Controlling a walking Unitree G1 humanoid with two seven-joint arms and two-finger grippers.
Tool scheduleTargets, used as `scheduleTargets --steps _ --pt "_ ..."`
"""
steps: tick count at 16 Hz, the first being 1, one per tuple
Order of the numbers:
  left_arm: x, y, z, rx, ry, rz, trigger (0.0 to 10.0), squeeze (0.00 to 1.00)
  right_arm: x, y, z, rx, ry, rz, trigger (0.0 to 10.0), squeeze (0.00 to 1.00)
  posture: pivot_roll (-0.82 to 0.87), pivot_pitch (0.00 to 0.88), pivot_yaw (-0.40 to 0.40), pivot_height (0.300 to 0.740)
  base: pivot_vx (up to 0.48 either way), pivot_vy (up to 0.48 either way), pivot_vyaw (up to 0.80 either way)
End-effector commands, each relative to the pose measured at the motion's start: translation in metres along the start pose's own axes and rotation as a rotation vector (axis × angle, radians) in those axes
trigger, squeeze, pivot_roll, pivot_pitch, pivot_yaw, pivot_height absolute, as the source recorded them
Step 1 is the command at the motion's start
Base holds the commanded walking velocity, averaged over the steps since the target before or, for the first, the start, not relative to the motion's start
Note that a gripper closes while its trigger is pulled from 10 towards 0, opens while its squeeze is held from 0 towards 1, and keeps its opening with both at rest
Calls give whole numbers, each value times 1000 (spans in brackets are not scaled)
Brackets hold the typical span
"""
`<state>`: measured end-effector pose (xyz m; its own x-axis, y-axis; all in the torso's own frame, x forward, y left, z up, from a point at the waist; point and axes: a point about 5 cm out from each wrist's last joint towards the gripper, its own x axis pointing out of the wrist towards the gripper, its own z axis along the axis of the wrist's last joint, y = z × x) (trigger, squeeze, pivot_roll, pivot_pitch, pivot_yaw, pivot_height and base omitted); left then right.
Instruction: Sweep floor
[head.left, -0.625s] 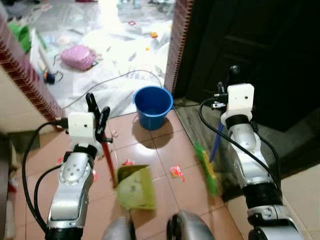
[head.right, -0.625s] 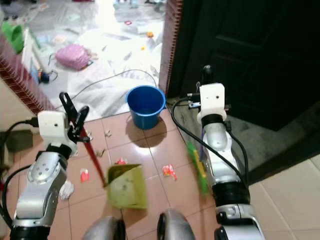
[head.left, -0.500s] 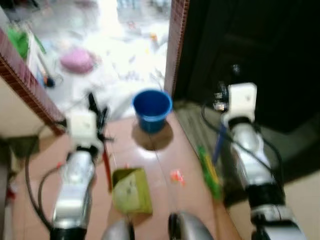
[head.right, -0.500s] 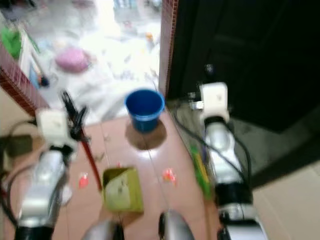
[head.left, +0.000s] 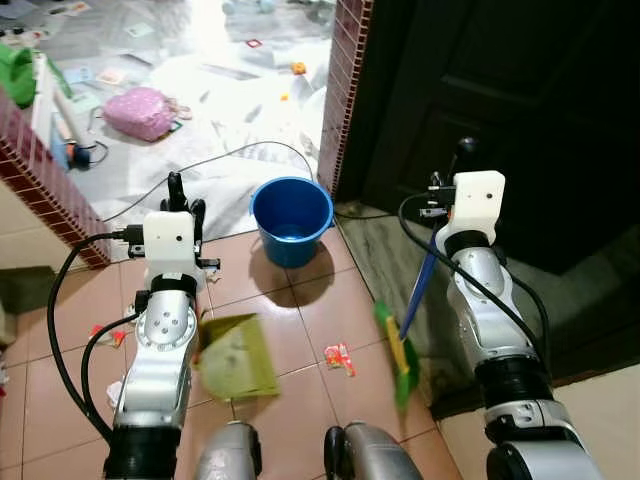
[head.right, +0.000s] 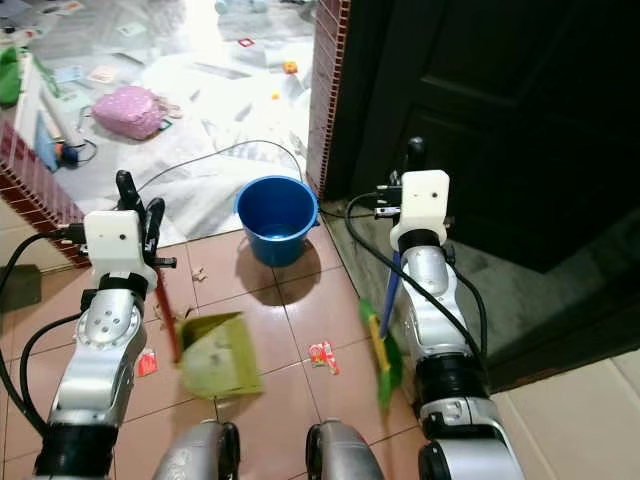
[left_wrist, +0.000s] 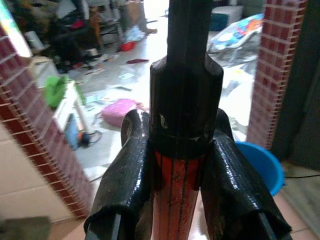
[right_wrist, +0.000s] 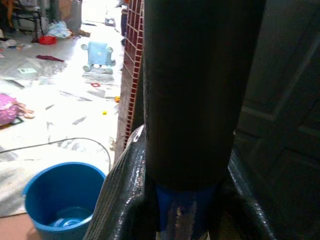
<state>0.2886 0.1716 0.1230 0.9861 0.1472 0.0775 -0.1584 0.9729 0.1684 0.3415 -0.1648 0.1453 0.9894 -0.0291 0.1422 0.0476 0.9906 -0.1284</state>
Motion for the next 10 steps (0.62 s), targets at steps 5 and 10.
scheduleTargets --steps 5,10 --pt "13 -21 -7 2 5 -45 10000 0 10 0 12 109 -6 0 10000 0 -21 138 -52 740 0 0 0" --pt "26 -52 -19 -26 64 -149 10000 0 13 -1 13 197 28 -4 10000 0 -39 136 -55 740 0 0 0"
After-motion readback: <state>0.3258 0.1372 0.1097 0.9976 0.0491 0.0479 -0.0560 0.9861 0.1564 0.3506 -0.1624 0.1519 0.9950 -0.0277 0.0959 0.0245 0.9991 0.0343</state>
